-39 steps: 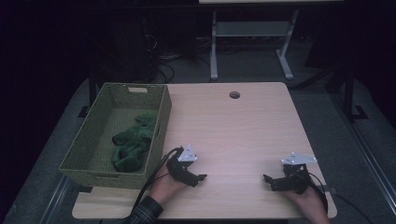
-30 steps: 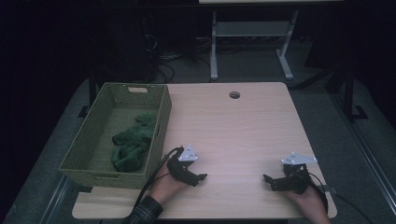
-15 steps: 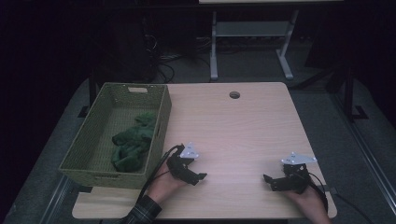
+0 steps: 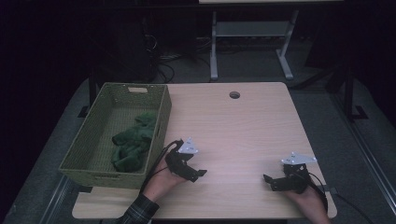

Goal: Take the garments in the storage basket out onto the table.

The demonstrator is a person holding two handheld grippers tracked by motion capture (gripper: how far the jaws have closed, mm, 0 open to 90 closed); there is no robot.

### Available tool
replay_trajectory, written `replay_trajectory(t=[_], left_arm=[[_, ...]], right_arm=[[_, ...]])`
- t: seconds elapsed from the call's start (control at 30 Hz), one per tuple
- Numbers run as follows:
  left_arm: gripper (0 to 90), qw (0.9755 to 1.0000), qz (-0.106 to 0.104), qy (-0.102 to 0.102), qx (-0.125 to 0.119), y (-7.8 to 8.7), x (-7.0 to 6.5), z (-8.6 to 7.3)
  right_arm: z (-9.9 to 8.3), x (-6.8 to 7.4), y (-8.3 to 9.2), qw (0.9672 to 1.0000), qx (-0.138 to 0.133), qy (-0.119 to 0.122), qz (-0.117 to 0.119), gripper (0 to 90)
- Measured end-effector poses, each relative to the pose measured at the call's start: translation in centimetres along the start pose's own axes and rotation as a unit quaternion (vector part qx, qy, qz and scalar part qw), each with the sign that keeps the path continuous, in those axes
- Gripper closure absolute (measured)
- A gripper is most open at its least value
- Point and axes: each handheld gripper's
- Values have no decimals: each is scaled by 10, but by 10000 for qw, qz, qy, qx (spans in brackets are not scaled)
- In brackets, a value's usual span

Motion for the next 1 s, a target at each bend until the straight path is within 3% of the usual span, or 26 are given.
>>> replay_trajectory(t=[0.13,0.57,1.0], left_arm=[[142,9998,-14,107,-136,6,1,4],[142,9997,-137,-95,-149,30,4,26],[142,9995,-206,-98,-229,45,15,35]], right_arm=[[0,0,0,10000,0,0,0,17],[0,0,0,10000,-1,0,-1,17],[0,0,0,10000,-1,-5,0,17]])
Point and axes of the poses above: each handheld gripper's, and its own axes: y roughly backward along the jaws, z roughly out of its top, x roughly to its left, and after that the axes turned 12 degrees about -y, right-handed
